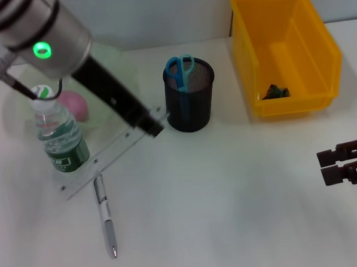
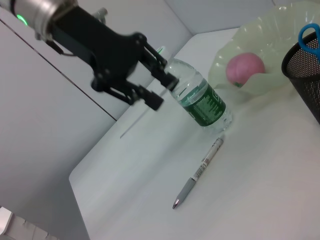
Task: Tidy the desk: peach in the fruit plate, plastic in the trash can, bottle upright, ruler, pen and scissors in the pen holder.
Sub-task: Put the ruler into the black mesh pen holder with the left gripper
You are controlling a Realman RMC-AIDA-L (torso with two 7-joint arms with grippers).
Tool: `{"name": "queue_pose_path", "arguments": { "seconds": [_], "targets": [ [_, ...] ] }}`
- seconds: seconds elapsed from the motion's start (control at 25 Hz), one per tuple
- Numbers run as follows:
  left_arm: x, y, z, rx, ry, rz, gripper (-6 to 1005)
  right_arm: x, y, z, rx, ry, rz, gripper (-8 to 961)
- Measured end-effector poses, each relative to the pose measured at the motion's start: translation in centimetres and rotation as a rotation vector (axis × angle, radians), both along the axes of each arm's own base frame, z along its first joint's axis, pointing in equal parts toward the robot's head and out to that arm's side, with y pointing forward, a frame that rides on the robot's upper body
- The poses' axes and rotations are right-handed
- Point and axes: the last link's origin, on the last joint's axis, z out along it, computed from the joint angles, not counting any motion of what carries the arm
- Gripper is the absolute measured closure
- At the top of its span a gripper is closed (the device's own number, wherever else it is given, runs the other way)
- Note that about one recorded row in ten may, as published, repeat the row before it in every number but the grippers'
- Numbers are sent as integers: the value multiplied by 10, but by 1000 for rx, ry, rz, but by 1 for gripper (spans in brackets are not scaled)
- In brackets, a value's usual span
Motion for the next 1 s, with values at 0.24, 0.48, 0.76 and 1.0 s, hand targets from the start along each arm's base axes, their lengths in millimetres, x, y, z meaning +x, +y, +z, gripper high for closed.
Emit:
{"name": "queue_pose_path", "arguments": {
  "seconds": [0.24,0.48,0.76,1.0],
  "targets": [
    [16,4,22,-12,-223,38,583,1,-1,0,3,-3,-4,142],
    [27,11,47,27,-441,52,578,1,-1,0,3,-3,-3,142],
    [21,21,70,138,-684,-4,571,1,0,0,3,-2,-1,142],
    [7,21,68,236,-844,-127,566,1,0,0,6,1,-5,142]
  ]
}}
